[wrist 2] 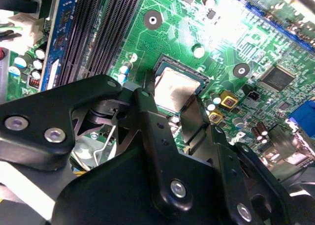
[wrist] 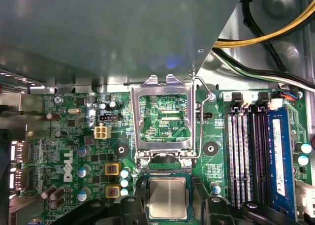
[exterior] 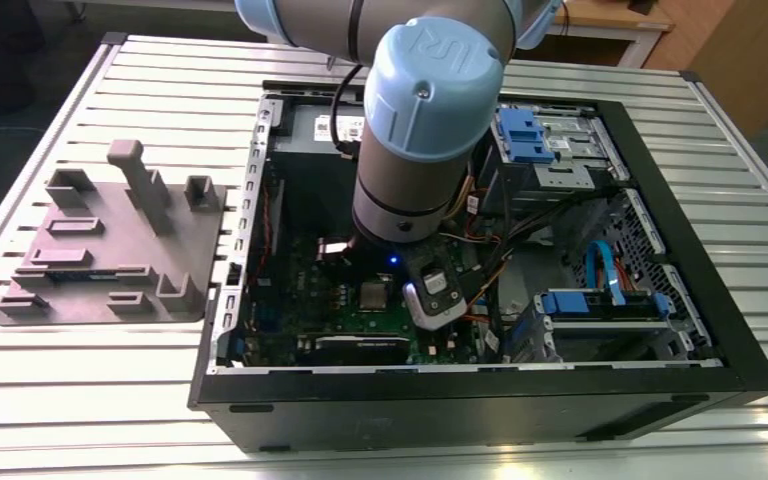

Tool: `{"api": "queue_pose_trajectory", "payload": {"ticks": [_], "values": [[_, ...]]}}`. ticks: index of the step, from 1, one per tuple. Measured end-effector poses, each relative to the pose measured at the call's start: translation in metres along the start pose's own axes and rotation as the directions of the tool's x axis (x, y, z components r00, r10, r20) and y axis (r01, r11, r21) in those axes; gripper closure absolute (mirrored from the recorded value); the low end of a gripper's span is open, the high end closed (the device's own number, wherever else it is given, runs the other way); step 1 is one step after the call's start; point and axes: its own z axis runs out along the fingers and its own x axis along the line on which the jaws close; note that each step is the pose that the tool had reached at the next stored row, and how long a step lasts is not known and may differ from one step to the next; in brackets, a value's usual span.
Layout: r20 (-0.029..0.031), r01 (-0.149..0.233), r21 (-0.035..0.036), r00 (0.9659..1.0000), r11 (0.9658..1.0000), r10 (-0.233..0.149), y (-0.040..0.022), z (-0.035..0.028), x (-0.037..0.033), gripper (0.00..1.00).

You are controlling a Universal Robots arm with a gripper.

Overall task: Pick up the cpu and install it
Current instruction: 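Place the cpu into insertion slot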

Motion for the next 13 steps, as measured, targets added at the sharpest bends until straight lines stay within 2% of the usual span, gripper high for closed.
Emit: {"api": "queue_pose_trajectory", "payload": {"ticks": [8, 13], "values": [[-0.0008, 0.006, 0.0013, 1.0000, 1.0000, -0.006, 0.0000, -0.0007, 0.0000, 0.55], [-0.0013, 0.006, 0.0014, 1.0000, 1.0000, -0.006, -0.0004, 0.0016, 0.0000, 0.55]]}}
